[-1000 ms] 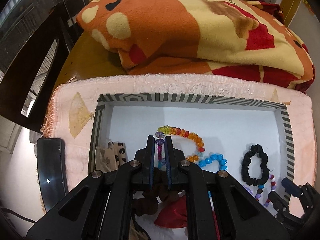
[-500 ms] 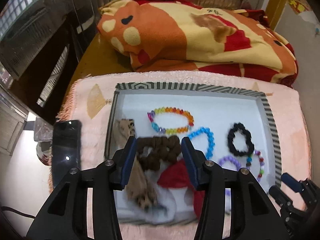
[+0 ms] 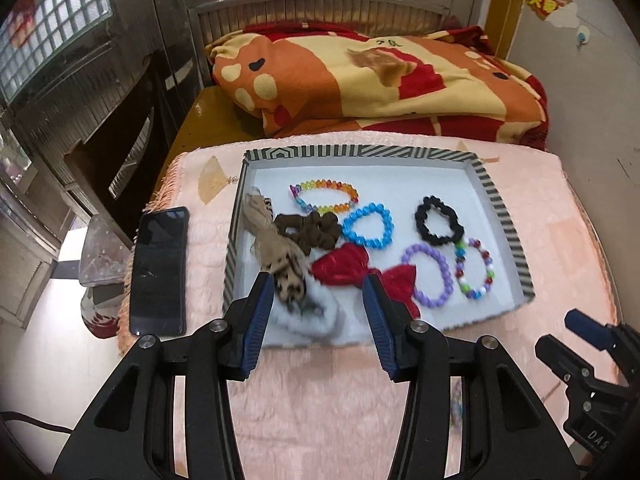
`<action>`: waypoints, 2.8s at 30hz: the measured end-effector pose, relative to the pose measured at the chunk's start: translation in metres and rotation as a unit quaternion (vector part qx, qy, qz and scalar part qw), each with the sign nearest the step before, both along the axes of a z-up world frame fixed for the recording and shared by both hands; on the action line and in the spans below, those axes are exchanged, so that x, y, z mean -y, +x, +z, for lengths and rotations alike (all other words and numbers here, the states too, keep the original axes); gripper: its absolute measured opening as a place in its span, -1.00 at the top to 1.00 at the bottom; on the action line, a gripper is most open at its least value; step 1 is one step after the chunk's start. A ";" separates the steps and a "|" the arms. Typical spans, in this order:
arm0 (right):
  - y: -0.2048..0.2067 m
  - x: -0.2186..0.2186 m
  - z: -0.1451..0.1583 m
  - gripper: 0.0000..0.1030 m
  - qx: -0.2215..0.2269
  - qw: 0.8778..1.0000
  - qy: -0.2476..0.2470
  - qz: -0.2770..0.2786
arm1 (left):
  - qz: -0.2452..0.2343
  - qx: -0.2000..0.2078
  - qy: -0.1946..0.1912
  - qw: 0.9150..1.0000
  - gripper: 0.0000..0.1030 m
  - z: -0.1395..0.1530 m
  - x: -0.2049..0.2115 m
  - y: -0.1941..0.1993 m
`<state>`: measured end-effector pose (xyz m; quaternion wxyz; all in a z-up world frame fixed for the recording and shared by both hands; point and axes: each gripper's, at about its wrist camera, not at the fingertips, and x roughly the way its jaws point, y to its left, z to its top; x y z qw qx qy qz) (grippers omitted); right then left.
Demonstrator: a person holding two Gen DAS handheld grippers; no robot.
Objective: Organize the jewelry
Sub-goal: 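Withdraw both tools from the tray toward the remaining bracelets, then grasp the grey braided bracelet with the right tool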
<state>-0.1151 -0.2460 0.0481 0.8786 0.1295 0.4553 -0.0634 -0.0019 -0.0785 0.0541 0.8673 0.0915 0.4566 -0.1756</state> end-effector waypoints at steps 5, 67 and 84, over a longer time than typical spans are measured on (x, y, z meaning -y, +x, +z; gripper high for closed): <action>-0.015 -0.013 0.001 -0.09 0.000 1.000 -0.002 -0.002 | -0.003 0.007 0.001 1.000 0.11 -0.001 -0.012 -0.024; -0.042 -0.010 -0.065 -0.13 -0.071 0.997 0.004 -0.007 | 0.010 -0.038 0.016 0.999 0.11 -0.047 -0.040 -0.054; 0.009 -0.023 -0.098 0.36 -0.111 0.992 -0.031 0.047 | 0.008 -0.067 0.027 0.997 0.11 -0.062 -0.041 -0.048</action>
